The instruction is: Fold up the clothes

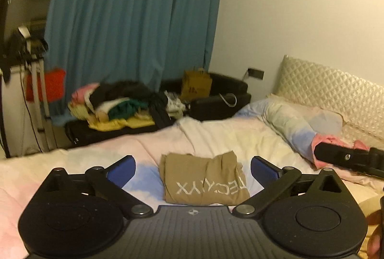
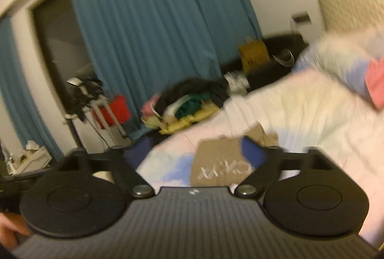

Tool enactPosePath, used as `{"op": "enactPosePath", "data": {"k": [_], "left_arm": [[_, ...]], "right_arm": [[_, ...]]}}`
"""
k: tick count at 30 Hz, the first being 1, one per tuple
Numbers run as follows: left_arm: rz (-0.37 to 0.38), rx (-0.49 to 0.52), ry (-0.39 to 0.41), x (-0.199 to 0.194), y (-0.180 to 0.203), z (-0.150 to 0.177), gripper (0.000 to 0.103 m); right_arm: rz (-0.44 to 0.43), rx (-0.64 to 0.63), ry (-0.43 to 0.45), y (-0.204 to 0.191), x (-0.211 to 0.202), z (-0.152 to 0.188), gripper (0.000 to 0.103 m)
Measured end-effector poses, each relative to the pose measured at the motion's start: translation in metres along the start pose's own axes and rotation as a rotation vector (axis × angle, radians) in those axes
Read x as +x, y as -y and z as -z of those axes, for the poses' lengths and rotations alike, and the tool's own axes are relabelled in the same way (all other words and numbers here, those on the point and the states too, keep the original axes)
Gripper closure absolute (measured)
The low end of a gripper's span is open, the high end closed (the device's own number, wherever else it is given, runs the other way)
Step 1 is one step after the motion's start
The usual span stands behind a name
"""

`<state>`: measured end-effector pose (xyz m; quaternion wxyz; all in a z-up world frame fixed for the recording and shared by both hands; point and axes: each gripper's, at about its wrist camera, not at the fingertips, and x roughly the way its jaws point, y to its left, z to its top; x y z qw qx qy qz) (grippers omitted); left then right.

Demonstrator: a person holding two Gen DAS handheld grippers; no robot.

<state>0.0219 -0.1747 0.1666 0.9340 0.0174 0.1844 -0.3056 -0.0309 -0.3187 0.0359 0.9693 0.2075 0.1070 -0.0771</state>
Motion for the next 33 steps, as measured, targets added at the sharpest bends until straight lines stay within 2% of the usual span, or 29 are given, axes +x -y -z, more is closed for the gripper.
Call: {"op": "enactPosePath", "data": {"k": [4, 6, 13, 18, 21, 28, 33], "left_arm": [[-0.061, 0.04, 0.054, -0.044, 0.012, 0.006, 0.0], [-0.062, 0.045, 0.073, -0.061, 0.016, 0.013, 0.0], [-0.075, -0.027, 0.124, -0.094, 0.003, 0.045, 0.0], [-0.08, -0.051, 0.111, -0.087, -0.013, 0.066, 0.0], [-0.105, -0.042, 0.096, -0.077, -0.022, 0.076, 0.0], [-0.149, -0.047, 0.066, -0.064, -0.039, 0.094, 0.0], [-0.154, -0.045, 0.044, -0.06, -0.04, 0.099, 0.0]], "right_arm": [[0.019, -0.059, 0.048, -0.015, -0.028, 0.002, 0.011], [0.026, -0.07, 0.061, -0.018, -0.038, 0.01, 0.011], [0.052, -0.126, 0.069, -0.028, -0.053, 0.054, 0.011], [0.065, -0.171, 0.063, -0.032, -0.04, 0.085, 0.011], [0.073, -0.145, 0.043, -0.031, -0.03, 0.097, 0.011], [0.115, -0.174, 0.048, -0.039, -0.014, 0.107, 0.011], [0.123, -0.189, 0.031, -0.042, -0.008, 0.111, 0.011]]}}
